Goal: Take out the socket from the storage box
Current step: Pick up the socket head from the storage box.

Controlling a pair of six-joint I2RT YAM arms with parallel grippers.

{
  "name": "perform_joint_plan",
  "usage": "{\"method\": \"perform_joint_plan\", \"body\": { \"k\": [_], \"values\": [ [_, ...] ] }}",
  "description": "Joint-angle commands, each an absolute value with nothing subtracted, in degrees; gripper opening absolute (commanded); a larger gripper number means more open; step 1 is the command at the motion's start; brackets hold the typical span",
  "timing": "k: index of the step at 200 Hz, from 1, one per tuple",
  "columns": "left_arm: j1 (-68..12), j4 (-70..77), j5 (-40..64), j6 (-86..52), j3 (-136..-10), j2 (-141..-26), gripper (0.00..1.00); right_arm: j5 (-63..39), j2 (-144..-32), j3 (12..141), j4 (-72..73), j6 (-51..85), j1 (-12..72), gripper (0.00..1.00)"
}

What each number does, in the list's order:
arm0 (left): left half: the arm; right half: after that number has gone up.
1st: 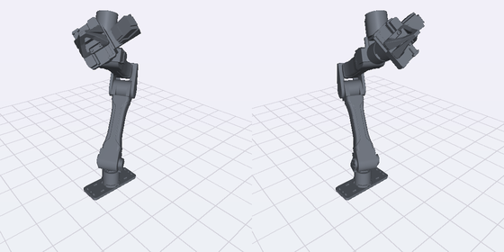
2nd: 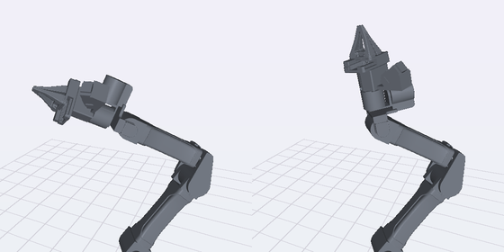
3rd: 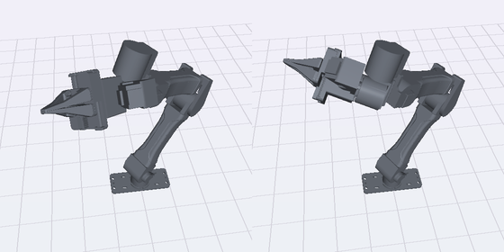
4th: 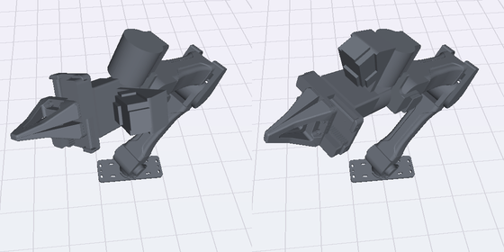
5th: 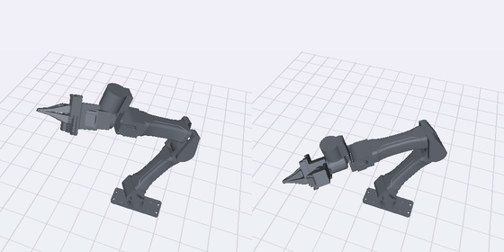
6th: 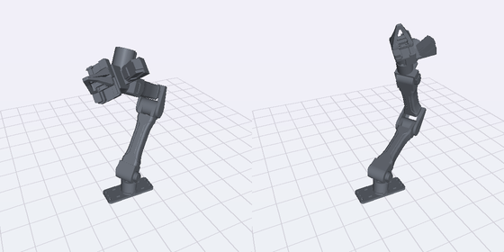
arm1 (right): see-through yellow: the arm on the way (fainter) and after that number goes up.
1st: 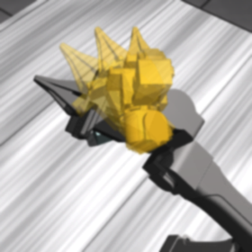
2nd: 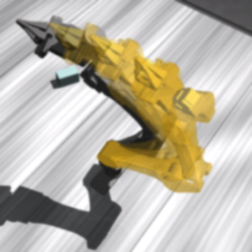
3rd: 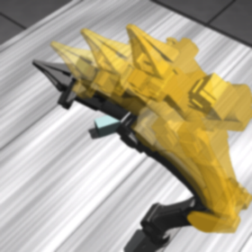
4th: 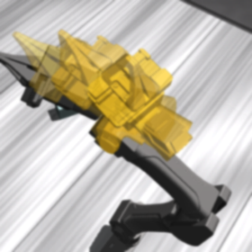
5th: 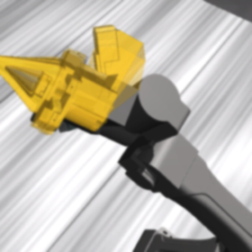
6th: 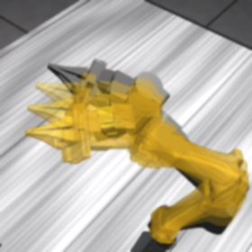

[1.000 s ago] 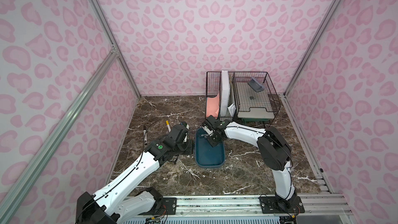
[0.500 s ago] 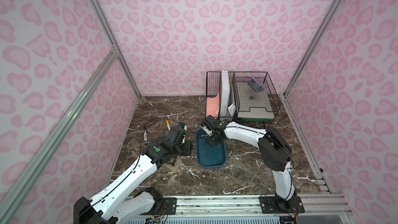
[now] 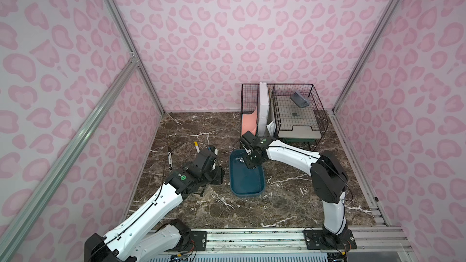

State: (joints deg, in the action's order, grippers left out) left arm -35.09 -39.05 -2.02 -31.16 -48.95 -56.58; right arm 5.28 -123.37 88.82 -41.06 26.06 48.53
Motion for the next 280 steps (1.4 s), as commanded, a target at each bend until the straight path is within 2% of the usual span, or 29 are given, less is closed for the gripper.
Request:
{"method": "perform_joint_plan", "body": {
  "k": [1, 116, 184, 223, 280],
  "values": [
    [-34.9, -38.3, -2.1, -30.8, -48.7, -56.1, 0.47, 3.3, -123.8, 88.7, -39.5, 34.0, 48.3, 0.41],
    [-34.8, -38.3, -3.5, -30.7, -46.9, -53.0, 0.47, -0.5, -128.5, 89.3, -39.2, 42.1, 46.7, 0.46],
    [-34.6, -38.2, -3.5, -30.6, -46.6, -52.4, 0.48, 0.3, -130.1, 92.1, -40.4, 40.5, 48.5, 0.45],
    [-34.6, -38.5, -3.6, -30.6, -46.6, -51.9, 0.48, 2.0, -130.7, 91.9, -41.2, 40.5, 48.1, 0.38],
    [-34.6, -38.7, -4.0, -30.5, -46.4, -51.2, 0.48, 2.8, -132.4, 92.9, -40.1, 39.9, 47.5, 0.40]
  ]
}}
